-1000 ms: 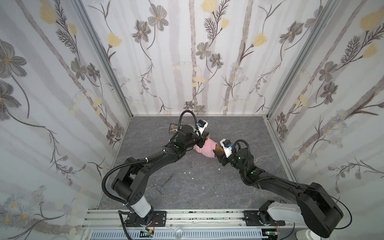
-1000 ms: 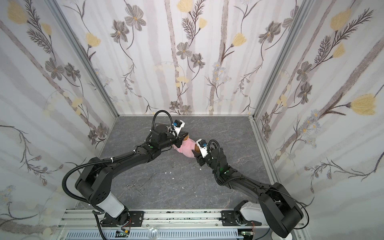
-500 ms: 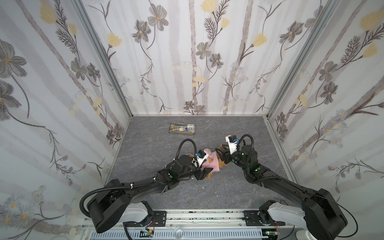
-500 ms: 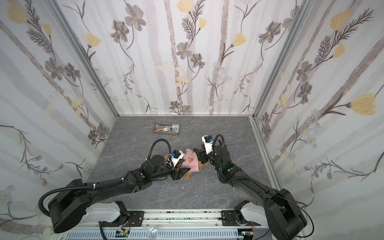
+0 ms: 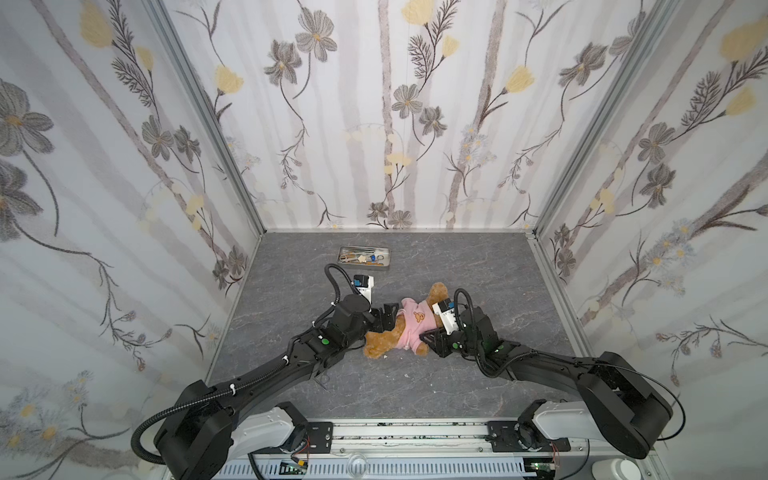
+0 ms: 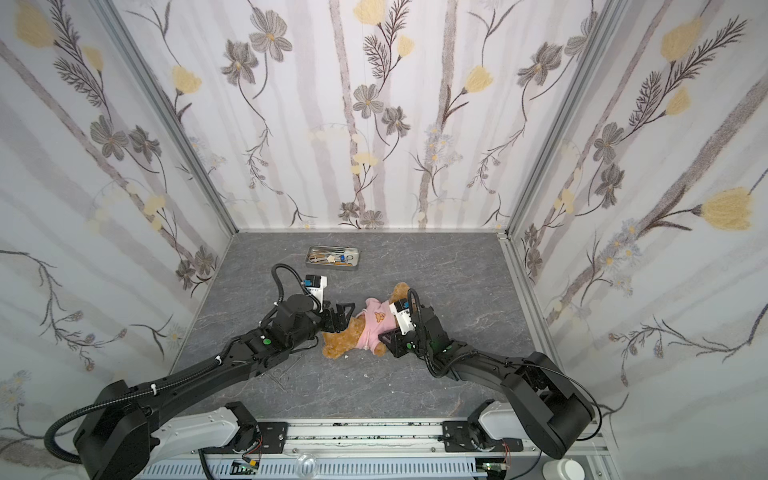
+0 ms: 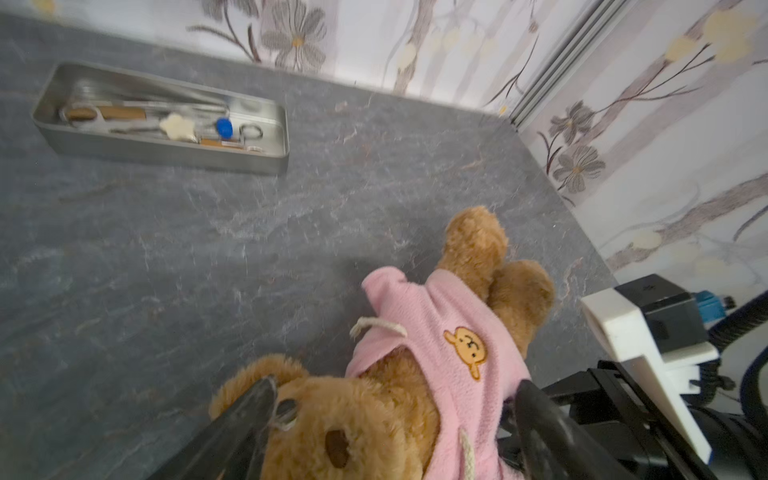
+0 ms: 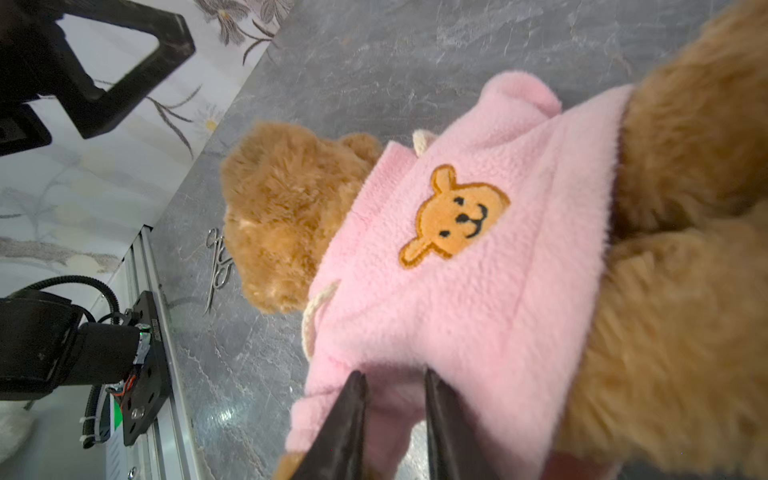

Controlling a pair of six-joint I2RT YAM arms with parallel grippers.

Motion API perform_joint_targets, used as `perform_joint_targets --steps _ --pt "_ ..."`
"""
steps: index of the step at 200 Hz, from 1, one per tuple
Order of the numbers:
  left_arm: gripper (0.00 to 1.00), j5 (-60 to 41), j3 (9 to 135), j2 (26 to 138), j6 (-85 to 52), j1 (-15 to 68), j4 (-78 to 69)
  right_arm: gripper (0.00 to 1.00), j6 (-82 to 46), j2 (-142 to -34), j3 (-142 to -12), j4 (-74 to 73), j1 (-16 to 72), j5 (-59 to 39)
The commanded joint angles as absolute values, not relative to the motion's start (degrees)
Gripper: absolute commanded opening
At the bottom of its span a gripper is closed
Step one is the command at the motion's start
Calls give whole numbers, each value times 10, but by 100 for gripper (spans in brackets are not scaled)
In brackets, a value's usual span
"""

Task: Dress the teddy bear

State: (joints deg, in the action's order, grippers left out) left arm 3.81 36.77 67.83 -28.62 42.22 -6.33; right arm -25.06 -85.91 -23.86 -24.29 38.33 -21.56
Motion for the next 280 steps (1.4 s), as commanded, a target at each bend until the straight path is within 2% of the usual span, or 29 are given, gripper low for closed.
perform_joint_targets --steps 1,41,65,90,121,152,173,193,197,207,242,261,280 --pt "96 32 366 704 -361 423 -32 25 -264 -868 -229 -274 389 -213" --pt "98 -4 346 757 -399 424 -74 25 -276 -886 -209 -300 403 -203" --pt "93 -46 329 799 -435 426 -149 26 -274 -896 -211 -306 405 -201" --pt "79 -33 323 830 -448 436 -173 32 -262 -878 -219 -292 406 -192" --pt "54 11 314 838 -428 439 -194 40 -215 -809 -242 -224 402 -171" --pt "41 46 315 835 -340 440 -213 52 -156 -729 -290 -123 376 -138" --pt "34 69 319 825 -256 440 -220 57 -154 -695 -307 -85 324 -132" --pt "34 71 322 819 -170 440 -224 62 -173 -690 -314 -78 254 -145" --pt "34 72 322 818 -158 441 -224 67 -177 -692 -315 -79 244 -147" --pt "34 67 322 817 -134 440 -224 73 -184 -703 -317 -84 223 -150" --pt "35 56 325 820 -122 442 -225 77 -205 -773 -318 -143 212 -171" --pt "37 55 329 823 -122 443 -225 73 -231 -827 -319 -189 214 -216" --pt "47 60 332 819 -124 446 -224 56 -252 -861 -305 -241 214 -244"
